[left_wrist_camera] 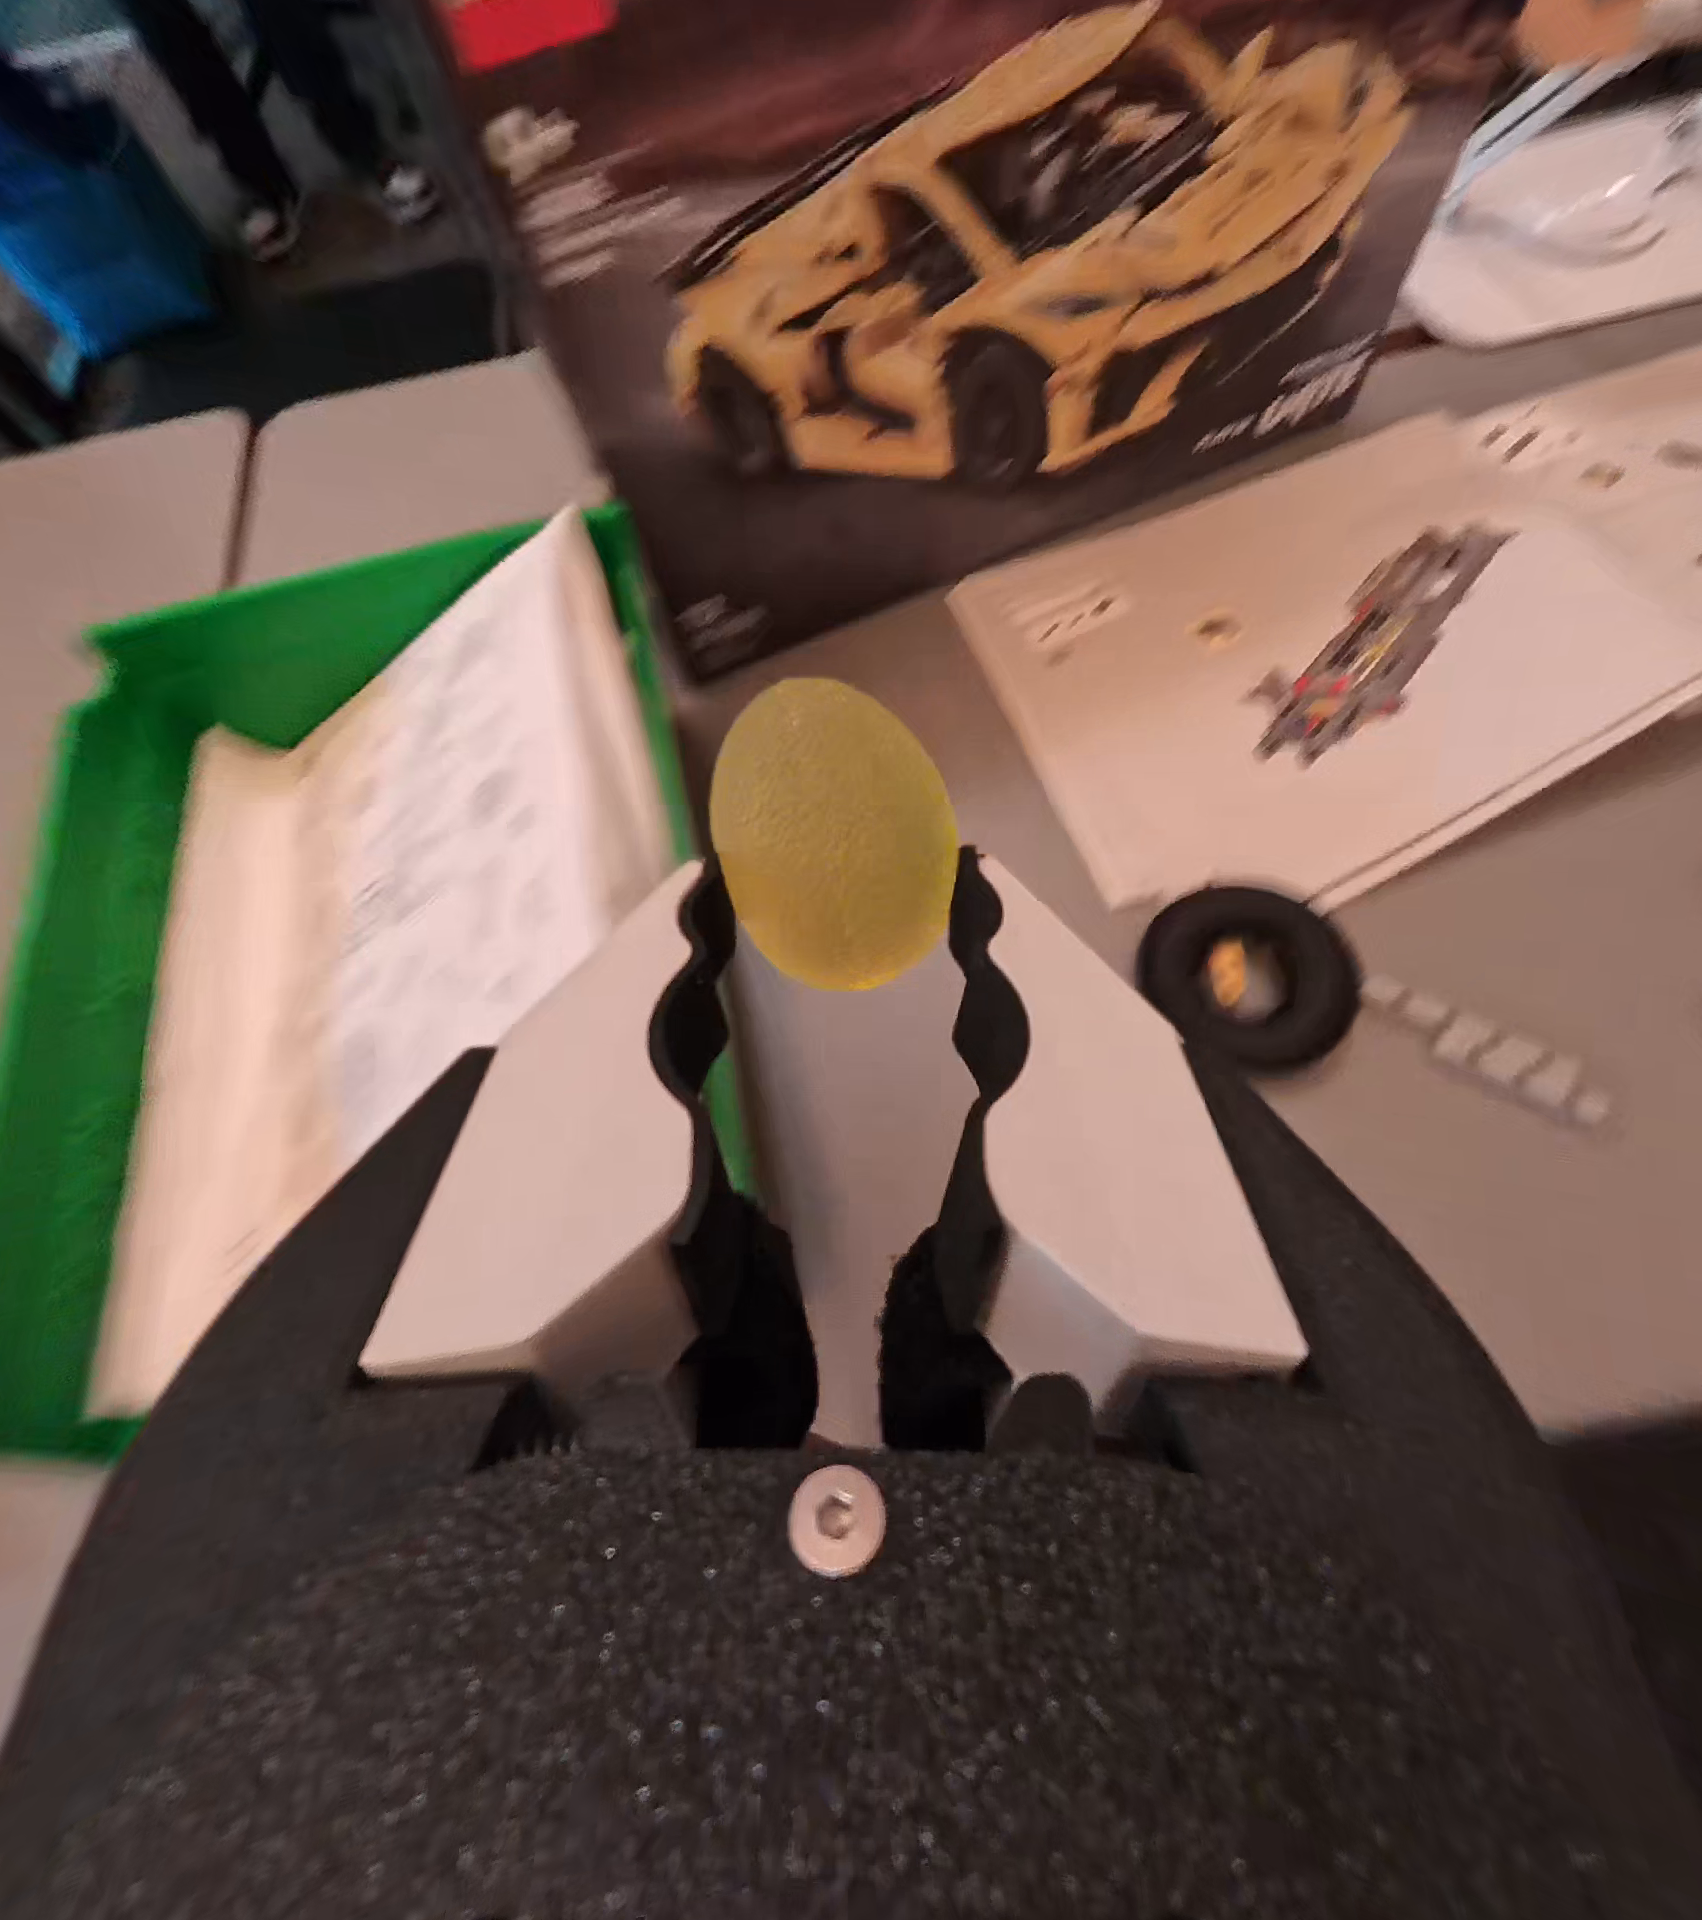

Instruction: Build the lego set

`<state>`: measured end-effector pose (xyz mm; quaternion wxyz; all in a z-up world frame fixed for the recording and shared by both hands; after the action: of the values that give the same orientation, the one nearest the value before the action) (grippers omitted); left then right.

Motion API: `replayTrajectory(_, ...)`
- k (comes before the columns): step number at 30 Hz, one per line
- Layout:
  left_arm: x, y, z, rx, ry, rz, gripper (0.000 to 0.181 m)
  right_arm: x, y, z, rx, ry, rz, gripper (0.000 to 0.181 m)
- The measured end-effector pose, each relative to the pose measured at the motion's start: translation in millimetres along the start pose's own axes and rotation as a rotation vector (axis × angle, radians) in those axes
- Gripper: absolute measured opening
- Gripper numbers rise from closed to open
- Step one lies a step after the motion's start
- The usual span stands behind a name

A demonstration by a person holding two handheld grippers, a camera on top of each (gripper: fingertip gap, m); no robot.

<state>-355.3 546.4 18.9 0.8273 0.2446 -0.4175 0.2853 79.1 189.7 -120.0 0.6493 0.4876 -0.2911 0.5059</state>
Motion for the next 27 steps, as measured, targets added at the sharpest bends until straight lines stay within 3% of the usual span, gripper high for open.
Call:
replayTrajectory(4, -41.1, 81.1, 54.5, 0.196, 0.131, 0.031, 0.04, -0.6, -0.1, -1.2, -0.002, 0.011, -0.001, 0.034)
replayTrajectory(6, -76.5, 102.2, 66.1, 0.195, 0.268, 0.066, 0.04, -0.6, -0.6, -1.1, -0.008, 0.01, -0.002, 0.034)
replayTrajectory(9, -128.6, 114.2, 61.5, 0.195, 0.433, 0.099, 0.04, -0.6, -1.1, -1.9, -0.011, 0.015, -0.005, 0.034)
replayTrajectory(12, -161.0, 113.6, 41.2, 0.141, 0.55, 0.097, 0.04, -0.4, -0.4, -4.0, -0.015, 0.024, 0.002, 0.034)
replayTrajectory(18, -171.1, 92.7, 9.9, -0.016, 0.618, 0.062, 0.04, -0.6, 0.2, -3.2, -0.034, 0.027, 0.019, 0.034)
replayTrajectory(27, -166.7, 89.7, 3.3, -0.042, 0.588, 0.017, 0.044, -0.4, -0.4, -3.6, -0.028, 0.027, 0.013, 0.034)
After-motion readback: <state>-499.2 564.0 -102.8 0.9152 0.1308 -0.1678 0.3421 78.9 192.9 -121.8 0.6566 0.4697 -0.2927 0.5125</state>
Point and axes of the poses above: each gripper's, where its closed fingertips meet, z back along the fingers, x out of its top, y = z × x across the jaws, the point moved 10 cm from there along z, back along the fingers, and after that the axes turned 8 degrees about x, right-handed, at the moved point
